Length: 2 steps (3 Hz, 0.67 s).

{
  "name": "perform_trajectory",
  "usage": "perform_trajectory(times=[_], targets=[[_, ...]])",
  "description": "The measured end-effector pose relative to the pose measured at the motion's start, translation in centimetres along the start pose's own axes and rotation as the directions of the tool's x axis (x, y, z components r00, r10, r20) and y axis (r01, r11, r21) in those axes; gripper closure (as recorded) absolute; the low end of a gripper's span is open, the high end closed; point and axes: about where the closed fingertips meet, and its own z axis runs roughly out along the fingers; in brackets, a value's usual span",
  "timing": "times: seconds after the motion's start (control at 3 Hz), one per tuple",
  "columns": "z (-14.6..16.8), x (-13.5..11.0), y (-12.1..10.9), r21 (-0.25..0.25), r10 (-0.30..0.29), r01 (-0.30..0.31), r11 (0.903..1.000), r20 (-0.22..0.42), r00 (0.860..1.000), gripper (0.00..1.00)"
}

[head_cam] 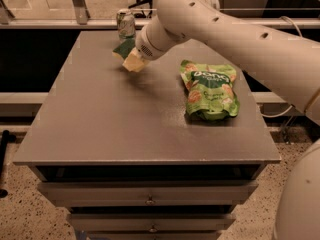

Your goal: Move sponge near green rice chip bag

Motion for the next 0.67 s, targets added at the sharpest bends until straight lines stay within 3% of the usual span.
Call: perform_trajectory(times=[0.33, 0.67], targets=[[-1.5, 2.3, -4.7, 0.081, 0.016, -0.009, 0.9967, -0.081, 0.997, 1.00], [-3.6, 4.8, -7.1, 0.125, 0.049, -0.030, 0.9918, -0.155, 0.987, 1.00]])
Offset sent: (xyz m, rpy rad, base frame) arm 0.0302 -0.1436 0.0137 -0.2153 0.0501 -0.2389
